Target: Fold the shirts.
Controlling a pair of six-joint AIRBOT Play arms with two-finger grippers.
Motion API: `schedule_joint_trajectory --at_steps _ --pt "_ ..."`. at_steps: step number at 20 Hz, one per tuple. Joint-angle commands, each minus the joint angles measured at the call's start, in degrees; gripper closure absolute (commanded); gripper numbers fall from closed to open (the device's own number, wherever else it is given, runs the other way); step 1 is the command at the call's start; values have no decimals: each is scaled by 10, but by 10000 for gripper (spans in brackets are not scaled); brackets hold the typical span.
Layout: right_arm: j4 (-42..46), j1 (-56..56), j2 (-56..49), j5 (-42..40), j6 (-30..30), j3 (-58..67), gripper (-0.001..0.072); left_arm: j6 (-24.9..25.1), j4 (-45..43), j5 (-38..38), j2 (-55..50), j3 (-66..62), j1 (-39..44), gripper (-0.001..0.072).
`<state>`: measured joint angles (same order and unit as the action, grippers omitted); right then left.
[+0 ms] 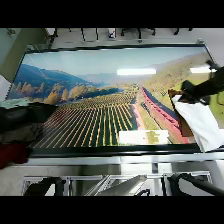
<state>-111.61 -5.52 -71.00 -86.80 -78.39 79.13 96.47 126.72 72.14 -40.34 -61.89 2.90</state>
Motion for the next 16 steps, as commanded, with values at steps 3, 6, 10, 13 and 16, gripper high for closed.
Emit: schedule_joint_trajectory --at_steps 3,6,10,13,16 --pt "-5 247 74 205 -20 -185 692 -52 4 -147 -56 152 194 691" --pt "-7 287 66 229 -20 -201 692 -70 4 -189 -75 189 242 691" --pt "-7 295 66 194 -18 -201 691 -70 3 -206 -100 188 268 691" --pt "-7 295 66 193 -18 -201 691 -70 3 -203 -117 188 268 691" --pt "-7 295 66 193 -18 -201 691 -70 6 -217 -121 188 268 691"
